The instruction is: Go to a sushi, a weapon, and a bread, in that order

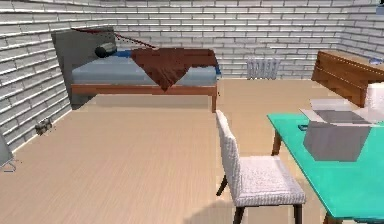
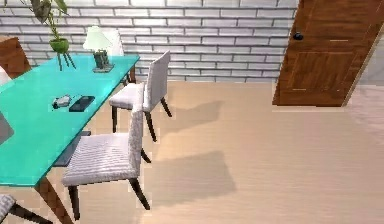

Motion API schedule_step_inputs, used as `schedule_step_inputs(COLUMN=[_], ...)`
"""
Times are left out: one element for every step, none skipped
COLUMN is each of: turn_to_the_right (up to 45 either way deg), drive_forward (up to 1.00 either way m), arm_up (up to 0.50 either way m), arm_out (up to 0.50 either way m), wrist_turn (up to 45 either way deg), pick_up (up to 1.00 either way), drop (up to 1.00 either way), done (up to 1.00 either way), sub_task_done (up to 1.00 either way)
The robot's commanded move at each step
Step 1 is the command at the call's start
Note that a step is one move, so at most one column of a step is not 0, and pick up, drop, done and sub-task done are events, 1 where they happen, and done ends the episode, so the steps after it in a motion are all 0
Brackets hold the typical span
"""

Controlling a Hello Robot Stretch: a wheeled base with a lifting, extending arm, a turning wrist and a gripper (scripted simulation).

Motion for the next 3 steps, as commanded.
schedule_step_inputs(turn_to_the_right=[0.0,-45.0,-36.0], drive_forward=[0.15,0.00,0.00], arm_up=[0.00,0.00,0.00], arm_out=[0.00,0.00,0.00], wrist_turn=[0.0,0.0,0.0], pick_up=[0.00,0.00,0.00], drop=[0.00,0.00,0.00], done=[0.00,0.00,0.00], sub_task_done=[0.00,0.00,0.00])
